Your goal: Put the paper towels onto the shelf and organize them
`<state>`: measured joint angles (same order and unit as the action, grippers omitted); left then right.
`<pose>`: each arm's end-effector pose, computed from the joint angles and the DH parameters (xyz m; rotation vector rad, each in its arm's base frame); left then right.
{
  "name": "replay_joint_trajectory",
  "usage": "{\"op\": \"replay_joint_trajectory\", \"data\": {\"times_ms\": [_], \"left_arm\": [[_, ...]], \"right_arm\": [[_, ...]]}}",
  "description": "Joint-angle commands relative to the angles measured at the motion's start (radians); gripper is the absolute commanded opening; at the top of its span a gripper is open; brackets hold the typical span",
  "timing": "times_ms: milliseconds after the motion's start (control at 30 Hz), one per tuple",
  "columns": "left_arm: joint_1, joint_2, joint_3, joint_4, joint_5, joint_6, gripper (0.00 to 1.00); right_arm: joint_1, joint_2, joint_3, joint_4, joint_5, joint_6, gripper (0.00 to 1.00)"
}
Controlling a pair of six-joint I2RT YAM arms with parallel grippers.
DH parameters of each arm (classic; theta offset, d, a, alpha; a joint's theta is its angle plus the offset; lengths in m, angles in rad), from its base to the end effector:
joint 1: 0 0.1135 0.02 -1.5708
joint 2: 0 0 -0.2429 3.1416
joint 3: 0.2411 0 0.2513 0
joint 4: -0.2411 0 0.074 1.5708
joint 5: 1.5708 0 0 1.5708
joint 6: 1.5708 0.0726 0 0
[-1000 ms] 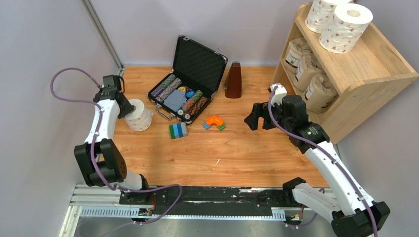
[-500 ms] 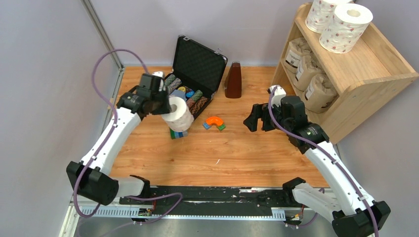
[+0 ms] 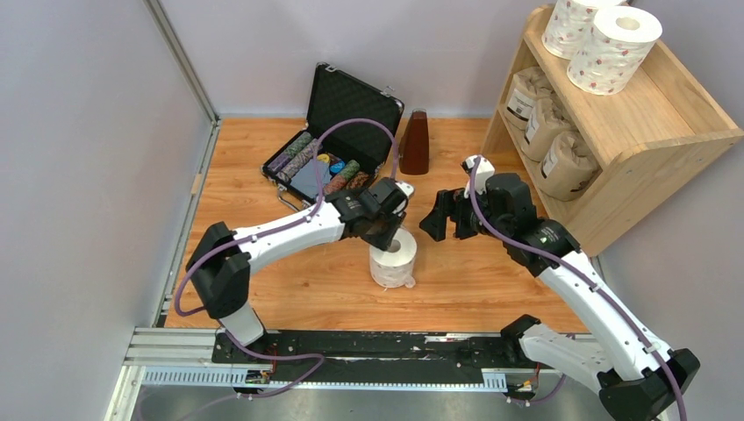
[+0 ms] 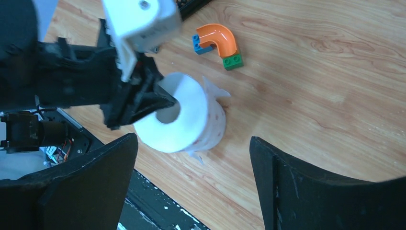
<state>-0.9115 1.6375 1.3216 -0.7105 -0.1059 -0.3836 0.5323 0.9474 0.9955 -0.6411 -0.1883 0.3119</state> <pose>0.2281 -0.2818 0.2120 0.6476 2.5449 -0.3311 0.1995 0.1333 0.3012 -0.3568 2.2054 0.6785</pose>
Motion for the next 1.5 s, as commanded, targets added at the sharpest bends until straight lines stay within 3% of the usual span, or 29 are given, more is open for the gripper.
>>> {"op": "replay_joint_trajectory", "data": {"times_ms": [0,167,400,533,567,700,933,1100,1467], "left_arm": [[-0.026,0.026,0.005,0.175,-0.002,0.051,0.18],[-0.030,0.017,-0.026,0.197,0.007,0.053,0.39],[-0.030,-0.174,-0.128,0.272,-0.047,0.024,0.71],[-0.028,-0.282,-0.179,0.268,-0.171,-0.011,0.96],[-0.027,-0.301,-0.190,0.268,-0.193,-0.017,0.98],[0.018,-0.425,-0.255,0.248,-0.270,-0.040,1.00],[0.194,-0.694,-0.362,0.102,-0.356,-0.131,1.00],[0.286,-0.898,-0.397,-0.015,-0.428,-0.158,1.00],[0.299,-1.109,-0.411,-0.228,-0.577,-0.166,1.00]], "right_arm": [[0.029,-0.034,0.000,0.014,0.038,0.041,0.88],[0.053,-0.056,-0.019,0.004,0.018,0.027,0.88],[0.085,-0.060,-0.018,-0.009,-0.005,-0.016,0.88],[0.107,-0.038,0.007,-0.018,-0.021,-0.047,0.88],[0.115,-0.027,0.013,-0.019,-0.026,-0.055,0.88],[0.159,0.040,0.031,-0.026,-0.029,-0.076,0.88],[0.311,0.190,0.091,-0.033,0.072,-0.125,0.88],[0.384,0.336,0.165,-0.051,0.143,-0.142,0.79],[0.455,0.536,0.258,-0.109,0.274,-0.145,0.76]]}}
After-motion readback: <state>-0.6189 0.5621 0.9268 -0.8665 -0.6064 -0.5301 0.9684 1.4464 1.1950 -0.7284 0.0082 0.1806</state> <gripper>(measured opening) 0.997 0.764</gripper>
